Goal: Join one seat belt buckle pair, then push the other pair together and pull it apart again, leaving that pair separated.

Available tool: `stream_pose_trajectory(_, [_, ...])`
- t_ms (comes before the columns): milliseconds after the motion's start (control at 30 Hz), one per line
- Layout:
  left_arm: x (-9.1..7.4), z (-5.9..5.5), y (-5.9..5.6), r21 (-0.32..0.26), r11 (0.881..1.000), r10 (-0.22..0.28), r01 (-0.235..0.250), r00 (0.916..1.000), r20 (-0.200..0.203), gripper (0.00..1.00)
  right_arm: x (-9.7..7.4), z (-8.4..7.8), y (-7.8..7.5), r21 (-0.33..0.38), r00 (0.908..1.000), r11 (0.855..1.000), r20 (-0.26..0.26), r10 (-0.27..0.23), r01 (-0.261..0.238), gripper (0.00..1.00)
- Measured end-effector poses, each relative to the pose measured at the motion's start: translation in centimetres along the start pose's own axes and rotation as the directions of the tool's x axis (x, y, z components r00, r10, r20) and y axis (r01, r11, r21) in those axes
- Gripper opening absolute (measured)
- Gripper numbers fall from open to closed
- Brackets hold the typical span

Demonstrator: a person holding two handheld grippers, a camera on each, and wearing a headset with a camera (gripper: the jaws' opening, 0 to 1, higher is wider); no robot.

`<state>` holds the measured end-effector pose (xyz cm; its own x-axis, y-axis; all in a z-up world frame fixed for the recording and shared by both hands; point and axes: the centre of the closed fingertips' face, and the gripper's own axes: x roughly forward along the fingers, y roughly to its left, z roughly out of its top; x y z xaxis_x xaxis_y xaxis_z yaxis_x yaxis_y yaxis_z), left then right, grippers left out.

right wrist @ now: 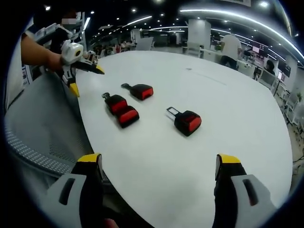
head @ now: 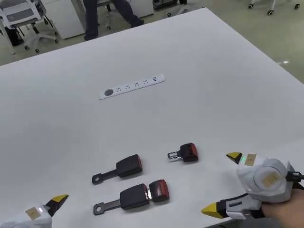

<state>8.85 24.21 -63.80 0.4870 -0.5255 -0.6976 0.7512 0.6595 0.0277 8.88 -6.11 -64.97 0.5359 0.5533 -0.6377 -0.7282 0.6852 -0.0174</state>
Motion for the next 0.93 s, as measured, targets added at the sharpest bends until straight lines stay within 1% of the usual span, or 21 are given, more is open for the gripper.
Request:
stream_pose_trajectory(33, [0.0, 0.0, -0.1, 0.009, 1.0, 0.0, 0.0, 1.0, -0.001, 1.0, 0.1, -0.1, 0.0, 0.001, 1.0, 1.0, 0.004, 0.0, 0.0, 1.0])
stream_pose_trajectory(67, [0.1, -0.4, 0.2, 0.021, 1.0, 0.002, -0.002, 1.0, -0.008, 1.0, 0.1, 0.0, 0.0, 0.008, 1.0, 1.0, 0.01, 0.0, 0.0, 1.0])
stream_pose_trajectory(100, [0.1, -0.5, 0.3, 0.021, 1.0, 0.006, -0.006, 0.9999, -0.013, 1.0, -0.1, 0.1, 0.0, 0.018, 0.9999, 1.0, 0.011, -0.001, 0.001, 1.0])
stream_pose_trajectory(133, [0.4, -0.8, 0.7, 0.013, 1.0, 0.014, -0.014, 0.9998, -0.014, 1.0, -0.1, 0.2, 0.0, 0.021, 0.9999, 1.0, 0.013, -0.005, 0.004, 1.0])
stream_pose_trajectory(167, [0.4, -0.7, 0.8, 0.006, 1.0, 0.018, -0.018, 0.9998, -0.007, 1.0, -0.3, 0.4, 0.0, 0.02, 0.9999, 1.0, 0.014, -0.007, 0.006, 1.0])
stream_pose_trajectory(200, [0.4, -0.4, 0.9, 0.0, 1.0, 0.021, -0.021, 0.9998, 0.006, 1.0, -0.4, 0.4, 0.0, 0.019, 0.9999, 1.0, 0.014, -0.008, 0.008, 1.0])
stream_pose_trajectory(233, [0.5, -0.3, 1.0, -0.001, 1.0, 0.027, -0.027, 0.9996, 0.012, 1.0, -0.2, 0.3, -0.3, 0.014, 0.9998, 1.0, 0.012, -0.015, 0.014, 1.0])
stream_pose_trajectory(267, [0.4, -0.1, 0.8, 0.004, 1.0, 0.028, -0.028, 0.9995, 0.013, 1.0, -0.2, 0.4, -0.4, 0.007, 0.9997, 1.0, 0.017, -0.019, 0.019, 1.0])
stream_pose_trajectory(333, [0.3, 0.1, 0.8, 0.017, 0.999, 0.028, -0.029, 0.9994, 0.017, 1.0, -0.2, 0.6, -0.5, 0.004, 0.9994, 1.0, 0.025, -0.022, 0.022, 1.0])
stream_pose_trajectory(367, [0.3, 0.0, 0.7, 0.024, 0.999, 0.027, -0.027, 0.9996, 0.013, 1.0, -0.3, 0.8, -0.4, 0.004, 0.9994, 1.0, 0.025, -0.023, 0.023, 1.0])
stream_pose_trajectory(400, [0.3, 0.0, 0.3, 0.032, 0.999, 0.026, -0.026, 0.9997, 0.003, 1.0, -0.3, 0.8, -0.4, 0.006, 0.9994, 1.0, 0.026, -0.023, 0.023, 1.0])
stream_pose_trajectory(433, [0.3, -0.1, 0.1, 0.04, 0.999, 0.024, -0.024, 0.9997, -0.003, 1.0, -0.2, 0.9, -0.3, 0.004, 0.9993, 1.0, 0.031, -0.019, 0.019, 1.0])
stream_pose_trajectory(500, [0.2, 0.0, 0.0, 0.059, 0.998, 0.021, -0.021, 0.9998, -0.005, 1.0, -0.2, 1.3, 0.1, -0.011, 0.9989, 1.0, 0.046, -0.009, 0.009, 1.0])
stream_pose_trajectory(533, [0.2, -0.1, 0.3, 0.058, 0.998, 0.022, -0.022, 0.9997, -0.003, 1.0, -0.2, 1.3, 0.2, -0.017, 0.999, 1.0, 0.045, -0.006, 0.007, 1.0])
stream_pose_trajectory(567, [0.2, 0.0, 0.4, 0.051, 0.998, 0.027, -0.027, 0.9996, 0.002, 1.0, 0.2, 1.0, 0.2, -0.029, 0.9993, 1.0, 0.037, -0.004, 0.005, 1.0])
stream_pose_trajectory(700, [0.0, -0.2, 0.9, 0.049, 0.998, 0.035, -0.036, 0.9993, 0.013, 1.0, 0.1, 1.1, 0.3, -0.016, 0.9993, 1.0, 0.038, 0.0, 0.0, 1.0])
stream_pose_trajectory(767, [-0.2, -0.1, 0.5, 0.049, 0.998, 0.036, -0.036, 0.9992, 0.017, 1.0, -0.2, 1.4, 0.3, -0.015, 0.9992, 1.0, 0.041, -0.004, 0.005, 1.0])
stream_pose_trajectory(800, [-0.3, -0.3, 0.6, 0.049, 0.998, 0.035, -0.036, 0.9992, 0.018, 1.0, -0.3, 1.6, 0.3, -0.013, 0.999, 1.0, 0.044, -0.006, 0.007, 1.0])
stream_pose_trajectory(933, [-0.7, -0.5, 0.4, 0.042, 0.998, 0.047, -0.048, 0.9987, 0.018, 1.0, -0.2, 1.5, 0.1, 0.0, 0.999, 1.0, 0.043, -0.013, 0.013, 1.0])
